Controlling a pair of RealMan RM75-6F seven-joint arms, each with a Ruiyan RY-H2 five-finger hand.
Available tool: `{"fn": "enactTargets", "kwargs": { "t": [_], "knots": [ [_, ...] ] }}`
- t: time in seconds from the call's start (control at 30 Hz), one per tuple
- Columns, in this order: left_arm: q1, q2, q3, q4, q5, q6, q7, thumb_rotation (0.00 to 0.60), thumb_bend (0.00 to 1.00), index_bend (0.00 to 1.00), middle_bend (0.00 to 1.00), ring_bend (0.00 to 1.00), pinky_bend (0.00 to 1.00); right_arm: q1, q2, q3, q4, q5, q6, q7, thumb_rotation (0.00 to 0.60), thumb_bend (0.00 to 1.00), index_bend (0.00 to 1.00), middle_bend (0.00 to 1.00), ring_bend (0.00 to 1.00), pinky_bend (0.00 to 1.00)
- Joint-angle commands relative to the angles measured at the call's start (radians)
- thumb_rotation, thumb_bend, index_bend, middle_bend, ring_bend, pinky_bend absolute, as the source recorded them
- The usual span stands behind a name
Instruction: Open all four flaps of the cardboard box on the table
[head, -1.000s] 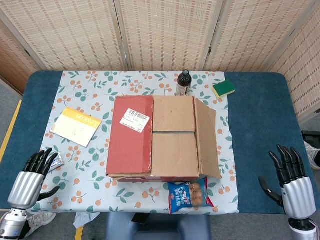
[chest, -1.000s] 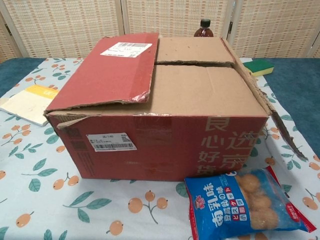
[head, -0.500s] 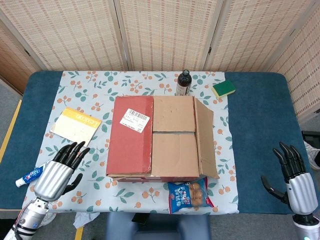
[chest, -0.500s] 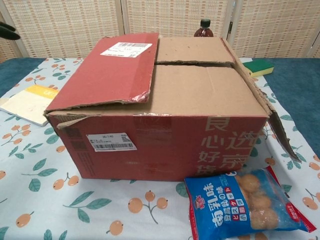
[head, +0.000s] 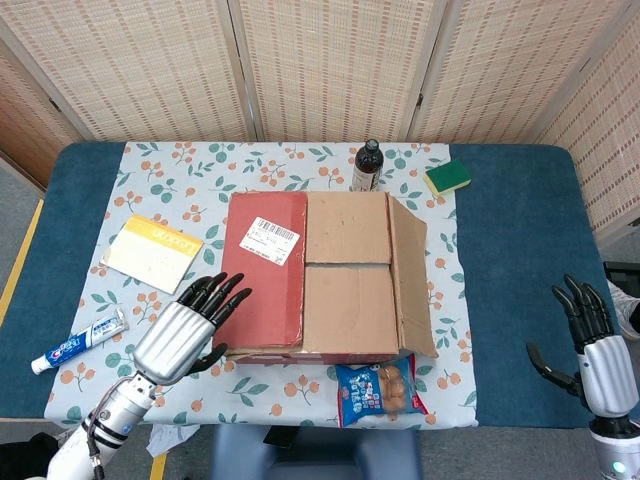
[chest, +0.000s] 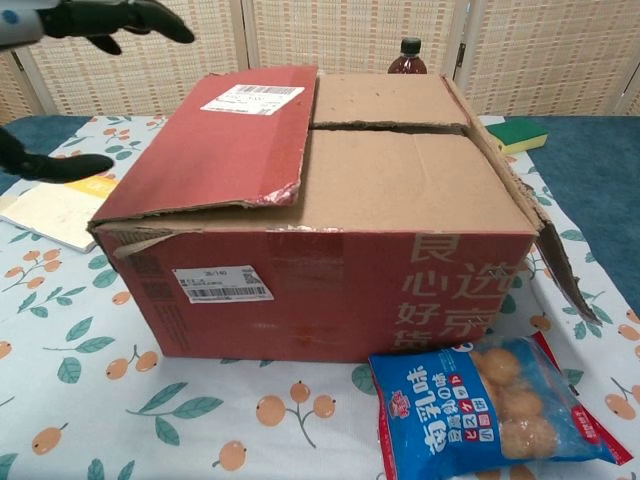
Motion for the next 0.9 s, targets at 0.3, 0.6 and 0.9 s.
{"fn": "enactTargets", "kwargs": {
  "t": [0.3, 0.6, 0.9],
  "knots": [
    [-0.187, -0.193, -0.048, -0.048, -0.260, -0.011, 0.283, 0.600, 0.34, 0.00, 0.04, 0.05, 0.17, -0.031, 0.051, 0.018, -0.031, 0.002, 0.053, 0.077, 0.600, 0.40, 0.00, 0.00, 0.00, 0.00],
    [-0.263, -0.314, -0.020, -0.070, -0.353, 0.075, 0.432, 0.600, 0.31, 0.00, 0.04, 0.05, 0.17, -0.061, 0.078, 0.031, -0.033, -0.014, 0.117, 0.124, 0.600, 0.40, 0.00, 0.00, 0.00, 0.00],
    [-0.337, -0.406, -0.026, -0.029, -0.395, 0.114, 0.476, 0.600, 0.31, 0.00, 0.04, 0.04, 0.19, -0.074, 0.099, 0.024, -0.045, -0.028, 0.125, 0.161, 0.600, 0.40, 0.00, 0.00, 0.00, 0.00]
  ]
}}
